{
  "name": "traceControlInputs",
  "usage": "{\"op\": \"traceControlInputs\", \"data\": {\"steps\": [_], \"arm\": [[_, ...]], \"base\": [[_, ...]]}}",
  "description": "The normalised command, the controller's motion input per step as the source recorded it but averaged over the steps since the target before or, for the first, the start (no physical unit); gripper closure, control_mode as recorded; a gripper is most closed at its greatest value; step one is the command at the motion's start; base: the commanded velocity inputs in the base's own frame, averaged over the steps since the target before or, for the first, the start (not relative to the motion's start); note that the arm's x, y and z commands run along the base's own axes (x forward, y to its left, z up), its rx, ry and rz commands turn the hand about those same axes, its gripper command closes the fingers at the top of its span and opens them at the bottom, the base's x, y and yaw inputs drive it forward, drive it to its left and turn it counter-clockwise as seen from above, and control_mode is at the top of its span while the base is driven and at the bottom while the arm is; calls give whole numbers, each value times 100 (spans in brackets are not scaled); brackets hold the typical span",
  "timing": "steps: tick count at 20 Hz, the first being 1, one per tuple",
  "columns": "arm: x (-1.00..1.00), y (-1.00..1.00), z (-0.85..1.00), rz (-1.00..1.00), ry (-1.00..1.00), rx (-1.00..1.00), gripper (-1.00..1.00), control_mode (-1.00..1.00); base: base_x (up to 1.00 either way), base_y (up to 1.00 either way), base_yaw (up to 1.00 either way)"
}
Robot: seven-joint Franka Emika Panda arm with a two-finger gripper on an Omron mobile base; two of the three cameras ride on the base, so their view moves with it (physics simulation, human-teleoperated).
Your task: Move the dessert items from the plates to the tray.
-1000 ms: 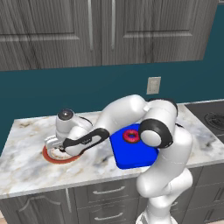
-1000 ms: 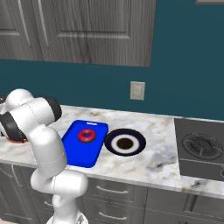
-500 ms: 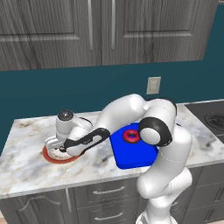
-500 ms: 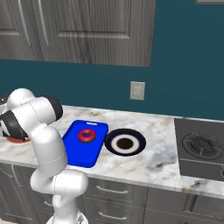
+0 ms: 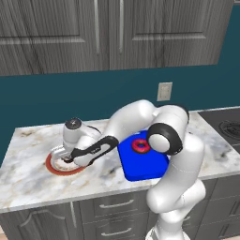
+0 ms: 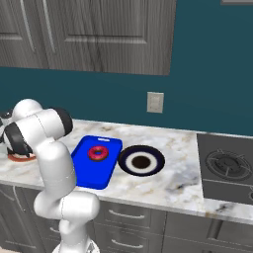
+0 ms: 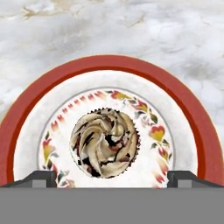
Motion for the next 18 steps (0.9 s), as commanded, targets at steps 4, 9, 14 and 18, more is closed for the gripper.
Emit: {"op": "traceControlInputs", "data": {"steps": [4, 9, 14, 18], "arm": [[22, 0, -28, 0, 0, 0, -100, -100], [13, 12, -22, 0, 0, 0, -100, -100], [9, 33, -12, 0, 0, 0, -100, -100], [0, 4, -9, 0, 0, 0, 100, -100]], "base": [[0, 0, 0], [0, 0, 0], [0, 0, 0], [0, 0, 0]]}}
